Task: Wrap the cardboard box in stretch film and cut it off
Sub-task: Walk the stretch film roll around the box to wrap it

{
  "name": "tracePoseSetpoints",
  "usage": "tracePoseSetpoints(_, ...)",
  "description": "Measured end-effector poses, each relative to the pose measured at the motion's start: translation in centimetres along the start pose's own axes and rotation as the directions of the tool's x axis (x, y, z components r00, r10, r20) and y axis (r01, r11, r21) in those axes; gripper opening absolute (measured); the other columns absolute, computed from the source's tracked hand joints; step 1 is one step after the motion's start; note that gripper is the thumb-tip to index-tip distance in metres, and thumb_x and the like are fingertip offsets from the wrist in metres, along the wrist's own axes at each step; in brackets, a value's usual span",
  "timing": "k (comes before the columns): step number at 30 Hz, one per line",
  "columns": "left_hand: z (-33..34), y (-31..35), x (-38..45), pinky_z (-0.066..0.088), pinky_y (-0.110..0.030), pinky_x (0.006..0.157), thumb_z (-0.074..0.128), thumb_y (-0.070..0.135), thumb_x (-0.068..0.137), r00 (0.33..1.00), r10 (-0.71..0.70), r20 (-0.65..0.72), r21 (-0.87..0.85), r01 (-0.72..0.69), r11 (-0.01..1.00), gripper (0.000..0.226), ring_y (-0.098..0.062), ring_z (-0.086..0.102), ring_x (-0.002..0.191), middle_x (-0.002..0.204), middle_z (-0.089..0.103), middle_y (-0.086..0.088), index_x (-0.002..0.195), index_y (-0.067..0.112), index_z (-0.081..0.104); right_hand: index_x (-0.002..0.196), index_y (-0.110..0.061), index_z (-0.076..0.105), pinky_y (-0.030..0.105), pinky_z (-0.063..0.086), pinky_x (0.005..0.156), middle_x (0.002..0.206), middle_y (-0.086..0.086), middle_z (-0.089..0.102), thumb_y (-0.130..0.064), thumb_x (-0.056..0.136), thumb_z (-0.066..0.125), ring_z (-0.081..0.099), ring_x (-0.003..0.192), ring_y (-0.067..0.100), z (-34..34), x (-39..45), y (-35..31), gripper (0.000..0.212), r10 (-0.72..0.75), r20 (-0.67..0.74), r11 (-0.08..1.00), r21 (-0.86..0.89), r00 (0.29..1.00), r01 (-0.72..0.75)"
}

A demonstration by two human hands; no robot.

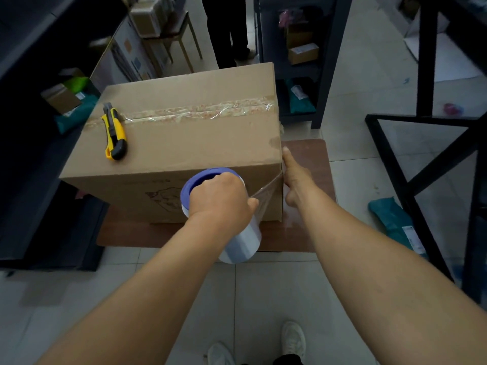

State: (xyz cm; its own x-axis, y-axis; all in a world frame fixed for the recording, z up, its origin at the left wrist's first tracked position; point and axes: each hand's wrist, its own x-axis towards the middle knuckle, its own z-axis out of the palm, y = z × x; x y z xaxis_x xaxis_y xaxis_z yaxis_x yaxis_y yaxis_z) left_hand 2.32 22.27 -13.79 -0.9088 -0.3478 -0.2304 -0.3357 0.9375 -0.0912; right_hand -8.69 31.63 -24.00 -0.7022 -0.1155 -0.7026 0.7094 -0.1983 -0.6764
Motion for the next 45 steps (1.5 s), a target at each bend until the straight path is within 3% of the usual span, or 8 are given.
tracePoseSetpoints(8,0.1,-0.2,0.0,0.037,-0.028,0.049,0.058,0.051,0.086,1.000,-0.008,0.006,-0.020,0.008,1.000,0.046,-0.017,0.045,0.051,0.058,0.047,0.000,0.065,0.014,0.040,0.090,-0.022,0.062,0.042,0.055,0.090,0.102,0.005,0.068,-0.032,0.093,0.059,0.064,0.098,0.025,0.8,0.0,-0.1,0.012,-0.130,-0.104,0.986,0.095,0.986,0.140)
tracePoseSetpoints(10,0.2,-0.2,0.0,0.037,-0.028,0.049,0.058,0.051,0.086,1.000,-0.006,0.007,-0.025,0.006,1.000,0.044,-0.018,0.047,0.053,0.059,0.047,-0.001,0.070,0.013,0.045,0.083,-0.024,0.066,0.040,0.055,0.088,0.095,0.004,0.070,-0.037,0.098,0.049,0.066,0.097,0.024,0.8,-0.6,0.2,0.026,-0.160,-0.124,0.973,0.149,0.979,0.178)
tracePoseSetpoints(18,0.5,-0.3,0.0,0.038,-0.030,0.054,0.057,0.051,0.087,1.000,-0.001,-0.008,-0.038,0.001,0.999,0.046,-0.020,0.049,0.059,0.060,0.046,0.000,0.065,0.014,0.040,0.132,-0.020,0.059,0.021,0.049,0.082,0.107,-0.007,0.065,-0.039,0.105,0.020,0.060,0.101,0.009,0.5,-2.1,3.4,0.051,-0.275,-0.042,0.953,0.123,0.961,0.278)
tracePoseSetpoints(24,0.8,-0.2,-0.1,0.038,-0.031,0.054,0.057,0.052,0.087,1.000,0.014,-0.026,-0.036,-0.015,0.999,0.043,-0.021,0.051,0.062,0.061,0.045,0.000,0.074,0.013,0.046,0.103,-0.028,0.067,0.024,0.050,0.069,0.098,-0.002,0.066,-0.046,0.102,0.024,0.060,0.091,0.011,0.6,-1.9,3.1,0.047,-0.226,0.040,0.974,0.030,0.973,0.225)
tracePoseSetpoints(27,0.9,-0.1,-0.1,0.040,-0.031,0.055,0.056,0.053,0.087,0.999,0.014,-0.030,-0.016,-0.014,1.000,0.045,-0.021,0.053,0.063,0.061,0.046,-0.001,0.073,0.012,0.046,0.131,-0.025,0.059,0.036,0.048,0.099,0.121,-0.003,0.061,-0.055,0.098,0.020,0.056,0.114,0.019,-0.1,-1.1,3.5,0.059,-0.188,0.053,0.982,0.027,0.981,0.187)
tracePoseSetpoints(33,0.9,0.1,-0.1,0.041,-0.031,0.057,0.057,0.053,0.087,0.999,0.008,-0.034,-0.032,-0.009,0.999,0.047,-0.022,0.052,0.064,0.060,0.043,0.000,0.068,0.012,0.042,0.137,-0.021,0.053,0.024,0.044,0.090,0.112,-0.003,0.055,-0.048,0.103,0.021,0.051,0.106,0.012,-0.8,-2.2,3.7,0.053,-0.207,0.108,0.968,-0.119,0.972,0.219)
tracePoseSetpoints(39,0.5,0.2,-0.4,0.041,-0.031,0.058,0.056,0.054,0.088,1.000,0.011,-0.014,-0.040,-0.012,0.999,0.048,-0.023,0.050,0.066,0.060,0.041,0.000,0.068,0.011,0.043,0.145,-0.011,0.042,0.048,0.033,0.114,0.146,0.008,0.047,-0.062,0.096,0.025,0.044,0.134,0.029,-2.1,-2.1,7.0,0.073,0.007,0.002,0.995,-0.101,1.000,-0.007)
tracePoseSetpoints(45,0.3,-0.2,-0.7,0.038,-0.030,0.053,0.055,0.053,0.089,0.999,0.029,-0.017,-0.027,-0.030,0.999,0.053,-0.021,0.048,0.059,0.059,0.043,-0.001,0.060,0.013,0.035,0.119,-0.008,0.055,0.041,0.048,0.096,0.107,0.014,0.067,-0.057,0.100,0.024,0.062,0.097,0.027,-1.6,-5.6,12.8,0.062,0.290,0.120,0.938,0.162,0.949,-0.307)
